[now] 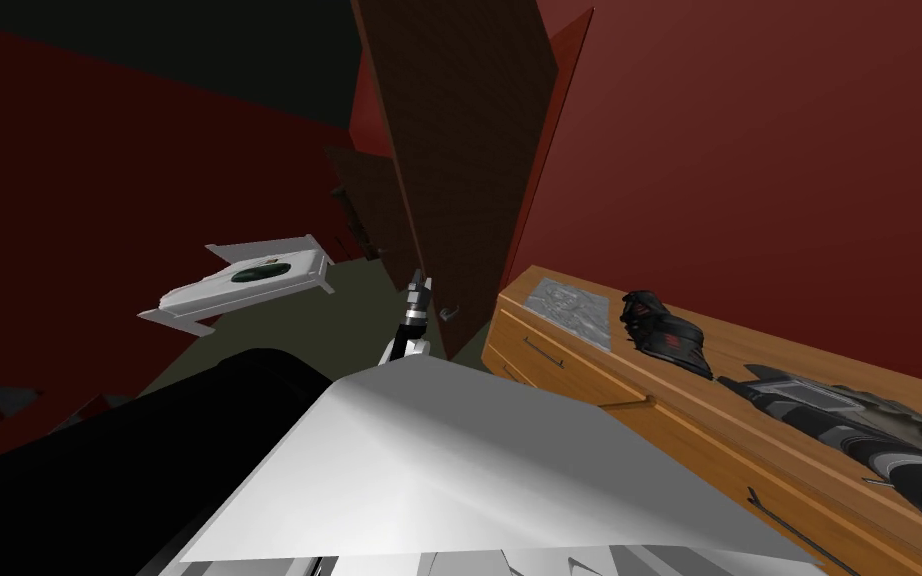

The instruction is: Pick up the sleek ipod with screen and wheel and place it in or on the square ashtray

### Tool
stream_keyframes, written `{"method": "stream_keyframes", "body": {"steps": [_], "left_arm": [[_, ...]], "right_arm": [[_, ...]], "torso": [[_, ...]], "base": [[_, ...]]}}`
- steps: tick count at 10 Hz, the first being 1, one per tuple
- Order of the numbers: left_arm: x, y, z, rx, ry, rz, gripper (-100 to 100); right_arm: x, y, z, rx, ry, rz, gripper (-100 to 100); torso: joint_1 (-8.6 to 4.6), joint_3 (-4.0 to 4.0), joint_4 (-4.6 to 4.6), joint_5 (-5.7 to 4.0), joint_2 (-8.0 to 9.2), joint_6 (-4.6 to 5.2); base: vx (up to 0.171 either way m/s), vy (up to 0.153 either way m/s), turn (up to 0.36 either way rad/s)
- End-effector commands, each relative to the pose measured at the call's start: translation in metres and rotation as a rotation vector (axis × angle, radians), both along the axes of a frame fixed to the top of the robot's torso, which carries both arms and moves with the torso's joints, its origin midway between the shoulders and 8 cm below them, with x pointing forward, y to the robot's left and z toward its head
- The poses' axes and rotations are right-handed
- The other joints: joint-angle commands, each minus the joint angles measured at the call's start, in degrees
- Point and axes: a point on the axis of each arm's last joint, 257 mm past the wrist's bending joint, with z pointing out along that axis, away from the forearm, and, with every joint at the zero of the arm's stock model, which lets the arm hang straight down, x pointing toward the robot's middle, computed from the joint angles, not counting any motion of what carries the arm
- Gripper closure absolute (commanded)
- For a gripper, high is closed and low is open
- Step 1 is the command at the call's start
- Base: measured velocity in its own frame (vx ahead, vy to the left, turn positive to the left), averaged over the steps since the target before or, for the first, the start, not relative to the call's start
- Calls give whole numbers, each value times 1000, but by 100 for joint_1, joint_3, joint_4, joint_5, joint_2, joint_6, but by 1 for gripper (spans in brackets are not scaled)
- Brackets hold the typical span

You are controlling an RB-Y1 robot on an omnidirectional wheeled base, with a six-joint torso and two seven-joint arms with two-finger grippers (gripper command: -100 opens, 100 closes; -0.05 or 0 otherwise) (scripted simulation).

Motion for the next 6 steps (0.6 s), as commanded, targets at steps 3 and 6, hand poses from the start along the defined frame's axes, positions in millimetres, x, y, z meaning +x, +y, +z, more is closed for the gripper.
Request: {"method": "stream_keyframes", "body": {"steps": [3,6], "left_arm": [[0,0,0,0,0,0,0],[0,0,0,0,0,0,0]], "right_arm": [[11,-4,0,8,4,31,-100],[18,-10,4,-7,28,69,-100]], "torso": [[0,-1,-1,2,0,-9],[3,0,0,1,0,-5]], "base": [[18,53,-22],[23,58,-98]]}}
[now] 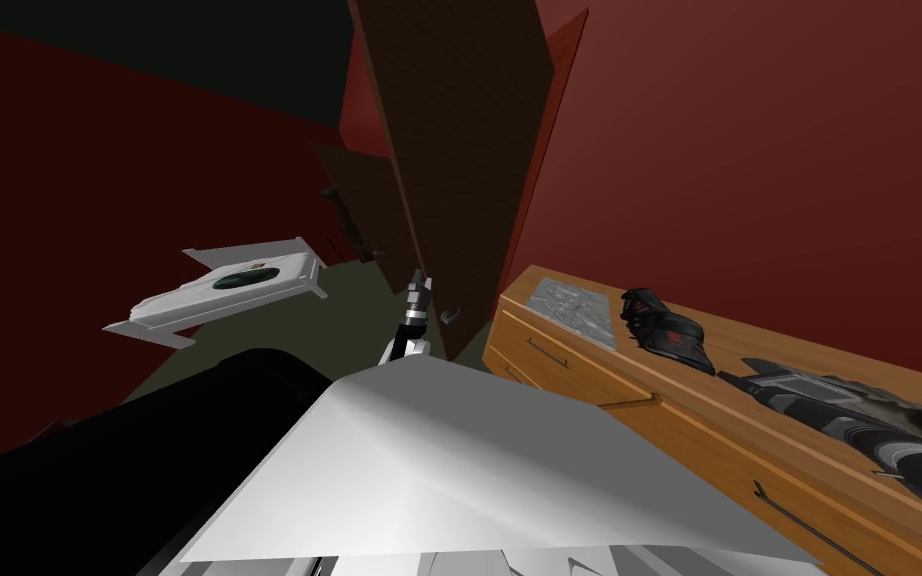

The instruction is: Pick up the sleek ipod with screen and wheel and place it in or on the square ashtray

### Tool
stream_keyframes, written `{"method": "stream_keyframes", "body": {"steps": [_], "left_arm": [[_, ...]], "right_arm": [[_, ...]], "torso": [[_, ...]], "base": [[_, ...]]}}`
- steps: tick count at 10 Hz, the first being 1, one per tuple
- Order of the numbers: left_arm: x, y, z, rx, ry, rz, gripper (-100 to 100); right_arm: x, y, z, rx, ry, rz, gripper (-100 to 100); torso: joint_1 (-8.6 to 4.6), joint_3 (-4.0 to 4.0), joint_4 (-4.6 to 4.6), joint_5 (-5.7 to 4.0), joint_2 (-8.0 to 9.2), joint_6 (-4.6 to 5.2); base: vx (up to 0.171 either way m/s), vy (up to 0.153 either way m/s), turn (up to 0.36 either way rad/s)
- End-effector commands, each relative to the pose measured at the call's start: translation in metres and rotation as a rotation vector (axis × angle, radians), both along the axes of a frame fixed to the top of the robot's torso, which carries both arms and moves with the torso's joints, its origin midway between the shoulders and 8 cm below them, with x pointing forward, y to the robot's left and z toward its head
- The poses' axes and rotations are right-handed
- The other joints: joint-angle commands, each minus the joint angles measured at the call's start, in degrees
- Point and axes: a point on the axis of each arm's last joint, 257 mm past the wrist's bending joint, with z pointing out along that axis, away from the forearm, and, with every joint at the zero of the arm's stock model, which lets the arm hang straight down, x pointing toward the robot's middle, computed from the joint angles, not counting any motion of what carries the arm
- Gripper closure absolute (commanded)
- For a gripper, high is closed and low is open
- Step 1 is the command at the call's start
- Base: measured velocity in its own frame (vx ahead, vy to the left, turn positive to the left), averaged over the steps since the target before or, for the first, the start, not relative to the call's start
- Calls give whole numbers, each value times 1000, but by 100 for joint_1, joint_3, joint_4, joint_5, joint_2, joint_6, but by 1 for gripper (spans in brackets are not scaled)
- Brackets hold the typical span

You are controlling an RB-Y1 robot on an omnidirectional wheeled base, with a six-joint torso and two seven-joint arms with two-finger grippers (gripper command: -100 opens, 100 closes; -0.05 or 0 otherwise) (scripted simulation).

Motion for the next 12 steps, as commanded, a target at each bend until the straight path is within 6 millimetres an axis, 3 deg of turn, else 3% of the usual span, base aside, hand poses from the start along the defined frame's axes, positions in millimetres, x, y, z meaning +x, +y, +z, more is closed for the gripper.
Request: {"method": "stream_keyframes", "body": {"steps": [1,4,7,9,12], "left_arm": [[0,0,0,0,0,0,0],[0,0,0,0,0,0,0],[0,0,0,0,0,0,0],[0,0,0,0,0,-1,0],[0,-1,0,0,0,-1,0]], "right_arm": [[3,1,-2,10,7,20,-100],[4,-22,14,-15,-24,-29,-100],[13,-17,18,-20,11,33,-100],[12,-35,34,-37,-19,-7,-100],[17,-35,45,-48,9,43,-100]], "torso": [[0,0,0,0,0,0],[-39,6,2,-8,10,-2],[-4,-1,0,-1,-1,-2],[-15,2,1,-2,4,-8],[8,0,0,3,0,-2]], "base": [[16,60,-17],[-2,-7,15],[29,73,-102],[-4,4,18],[24,70,-96]]}}
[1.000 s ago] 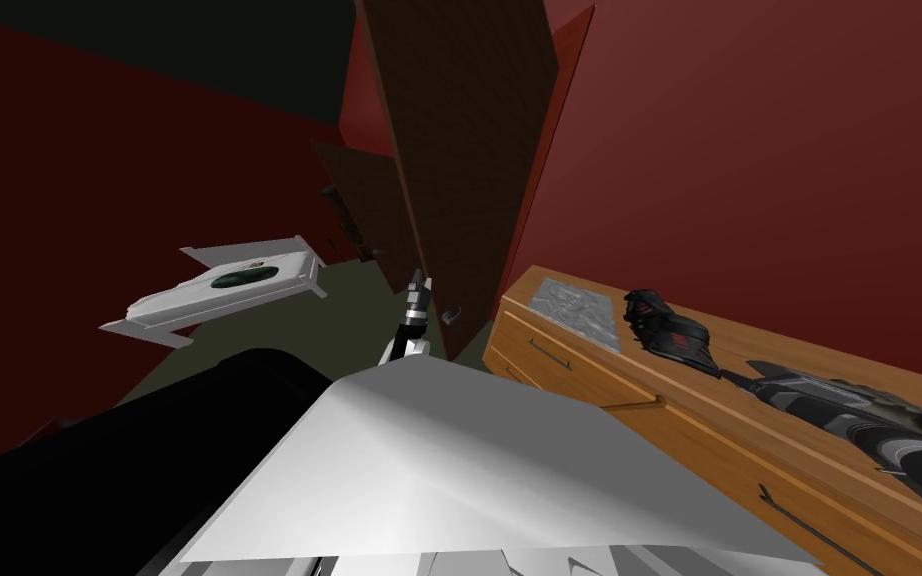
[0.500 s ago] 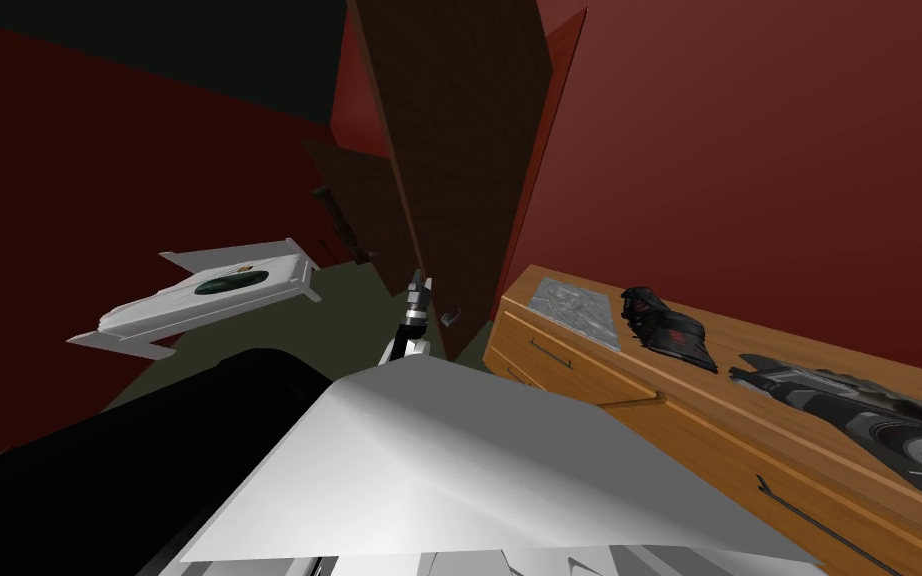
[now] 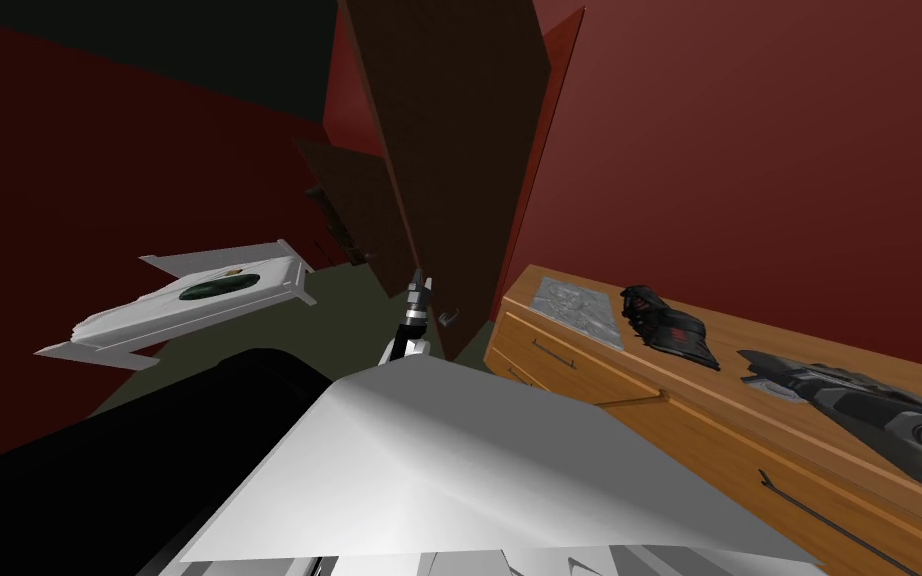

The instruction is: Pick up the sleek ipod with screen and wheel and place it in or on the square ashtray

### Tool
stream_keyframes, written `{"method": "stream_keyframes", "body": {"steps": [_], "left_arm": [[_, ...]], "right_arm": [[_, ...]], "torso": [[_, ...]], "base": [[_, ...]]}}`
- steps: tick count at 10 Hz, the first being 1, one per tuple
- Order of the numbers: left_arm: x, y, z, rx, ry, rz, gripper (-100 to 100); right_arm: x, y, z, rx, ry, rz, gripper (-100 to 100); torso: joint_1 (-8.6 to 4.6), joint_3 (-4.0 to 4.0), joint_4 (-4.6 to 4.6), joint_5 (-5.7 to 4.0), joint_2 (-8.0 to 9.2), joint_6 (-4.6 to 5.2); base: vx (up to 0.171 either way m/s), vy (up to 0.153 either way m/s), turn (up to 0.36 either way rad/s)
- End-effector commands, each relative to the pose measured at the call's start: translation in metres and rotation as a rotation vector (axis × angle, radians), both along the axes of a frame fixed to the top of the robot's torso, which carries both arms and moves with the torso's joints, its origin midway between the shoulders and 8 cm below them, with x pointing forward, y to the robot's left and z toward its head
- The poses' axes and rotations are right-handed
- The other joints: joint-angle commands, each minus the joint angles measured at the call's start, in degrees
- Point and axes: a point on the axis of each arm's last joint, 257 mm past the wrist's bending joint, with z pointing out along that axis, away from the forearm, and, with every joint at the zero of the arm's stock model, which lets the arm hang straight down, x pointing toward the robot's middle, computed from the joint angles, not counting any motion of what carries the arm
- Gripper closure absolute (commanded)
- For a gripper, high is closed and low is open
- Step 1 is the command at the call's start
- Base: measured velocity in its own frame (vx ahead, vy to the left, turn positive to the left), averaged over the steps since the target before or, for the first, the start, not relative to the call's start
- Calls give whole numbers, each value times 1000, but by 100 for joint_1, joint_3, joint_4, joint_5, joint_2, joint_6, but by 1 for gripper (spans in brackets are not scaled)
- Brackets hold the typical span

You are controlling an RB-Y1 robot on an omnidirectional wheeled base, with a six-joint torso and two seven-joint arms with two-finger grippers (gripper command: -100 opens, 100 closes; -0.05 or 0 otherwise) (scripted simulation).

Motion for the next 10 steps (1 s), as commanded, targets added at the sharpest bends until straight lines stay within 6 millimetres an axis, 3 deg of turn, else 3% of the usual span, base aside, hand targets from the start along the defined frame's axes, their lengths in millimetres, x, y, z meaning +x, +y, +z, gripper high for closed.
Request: {"method": "stream_keyframes", "body": {"steps": [1,2,5,6,10], "left_arm": [[0,0,0,0,0,0,0],[0,0,0,0,0,0,0],[0,0,0,0,0,0,0],[0,0,0,0,0,0,0],[0,0,0,0,0,0,0]], "right_arm": [[4,-6,11,-5,-20,-9,-100],[-3,-17,17,-15,-26,-39,-100],[-3,-16,17,-16,-26,-38,-100],[-3,-16,17,-15,-26,-38,100],[-3,-17,18,-17,-27,-40,100]], "torso": [[0,0,0,0,0,0],[-15,2,1,-4,4,1],[-32,5,2,-9,8,2],[-30,5,2,-9,8,2],[-27,0,-2,-14,2,-4]], "base": [[-3,20,12],[0,0,0],[0,-6,-3],[0,-4,-15],[0,0,0]]}}
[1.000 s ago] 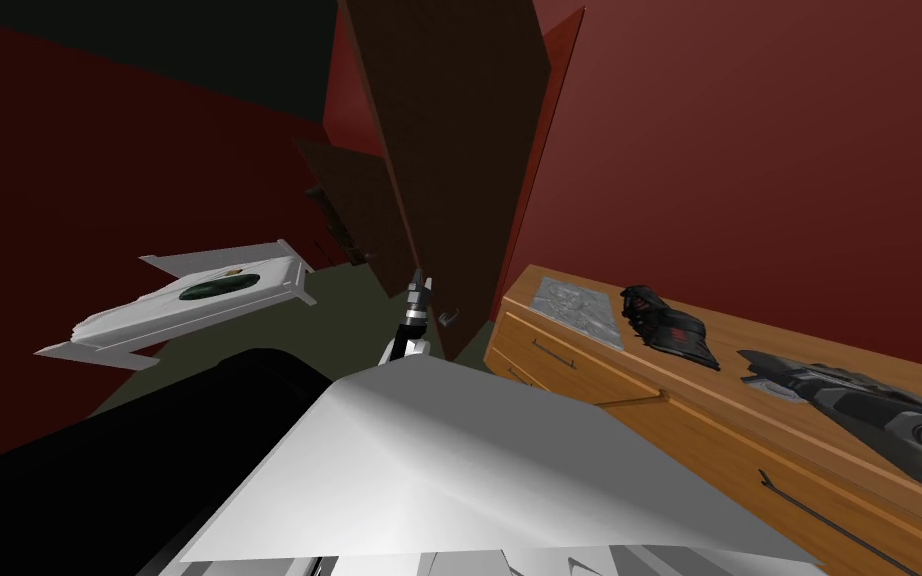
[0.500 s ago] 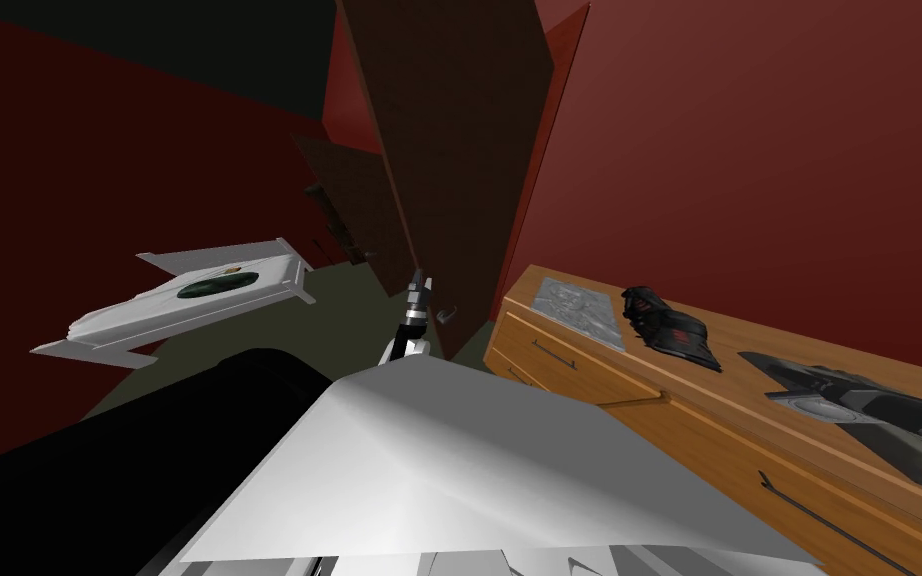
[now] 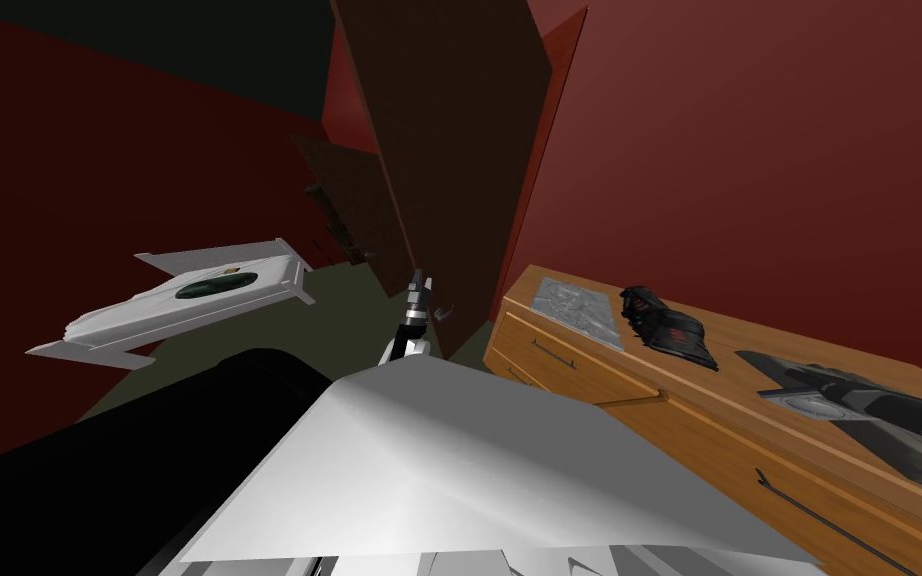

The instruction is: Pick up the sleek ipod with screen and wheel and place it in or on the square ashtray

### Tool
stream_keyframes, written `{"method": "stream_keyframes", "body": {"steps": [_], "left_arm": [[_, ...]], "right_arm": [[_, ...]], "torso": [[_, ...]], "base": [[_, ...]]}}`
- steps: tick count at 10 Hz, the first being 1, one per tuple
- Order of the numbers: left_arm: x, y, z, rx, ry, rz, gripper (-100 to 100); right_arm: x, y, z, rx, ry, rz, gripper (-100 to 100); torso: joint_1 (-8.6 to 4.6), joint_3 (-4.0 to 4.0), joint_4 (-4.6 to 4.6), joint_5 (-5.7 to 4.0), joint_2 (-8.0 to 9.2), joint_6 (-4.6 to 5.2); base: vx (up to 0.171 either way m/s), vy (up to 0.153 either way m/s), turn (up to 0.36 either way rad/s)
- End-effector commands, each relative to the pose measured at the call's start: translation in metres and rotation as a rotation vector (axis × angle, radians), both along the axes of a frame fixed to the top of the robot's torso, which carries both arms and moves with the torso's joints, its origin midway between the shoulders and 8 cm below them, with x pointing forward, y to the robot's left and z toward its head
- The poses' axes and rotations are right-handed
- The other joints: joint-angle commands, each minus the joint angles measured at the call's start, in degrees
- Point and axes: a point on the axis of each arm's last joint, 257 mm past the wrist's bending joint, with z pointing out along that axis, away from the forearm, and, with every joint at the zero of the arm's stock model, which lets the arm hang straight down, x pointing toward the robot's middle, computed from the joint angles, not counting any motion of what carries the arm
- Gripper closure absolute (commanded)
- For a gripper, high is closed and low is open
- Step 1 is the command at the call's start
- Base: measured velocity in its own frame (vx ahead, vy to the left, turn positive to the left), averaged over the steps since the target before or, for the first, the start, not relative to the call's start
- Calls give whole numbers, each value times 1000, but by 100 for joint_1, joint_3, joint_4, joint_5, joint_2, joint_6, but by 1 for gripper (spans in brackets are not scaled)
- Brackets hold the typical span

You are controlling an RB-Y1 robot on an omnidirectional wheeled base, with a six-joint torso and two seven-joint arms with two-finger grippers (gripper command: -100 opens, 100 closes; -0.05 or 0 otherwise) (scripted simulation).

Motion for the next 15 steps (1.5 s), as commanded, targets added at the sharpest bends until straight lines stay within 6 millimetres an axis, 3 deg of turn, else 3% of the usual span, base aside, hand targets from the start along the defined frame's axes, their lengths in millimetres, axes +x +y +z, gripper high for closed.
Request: {"method": "stream_keyframes", "body": {"steps": [1,2,4,5,9,10,12,15], "left_arm": [[0,0,0,0,0,0,0],[0,0,0,0,0,0,0],[0,0,0,0,0,0,0],[0,0,0,0,0,0,0],[0,0,0,0,0,0,0],[0,0,0,0,0,0,0],[0,0,0,0,0,0,0],[0,0,0,0,0,0,0]], "right_arm": [[0,0,0,0,0,0,0],[-1,4,-15,26,-22,-25,100],[-6,5,-20,19,-14,-34,100],[-2,15,-27,29,-3,-8,100],[-11,15,-35,37,-30,-61,100],[-14,24,-45,48,-8,-40,100],[-10,30,-46,52,-9,-26,100],[-25,32,-54,60,-23,-78,100]], "torso": [[0,0,0,0,0,0],[0,0,0,0,0,0],[-49,-11,-8,-31,-13,-21],[-53,-16,-14,-41,-17,-5],[-84,-29,-35,-103,-22,-17],[-88,-34,-41,-113,-26,-3],[-83,-43,-59,-154,-27,9],[-123,-48,-69,-198,-26,-9]], "base": [[0,0,0],[-22,-80,186],[-24,-78,76],[0,-13,-29],[-21,-49,72],[4,-21,-12],[8,0,-19],[-32,-71,110]]}}
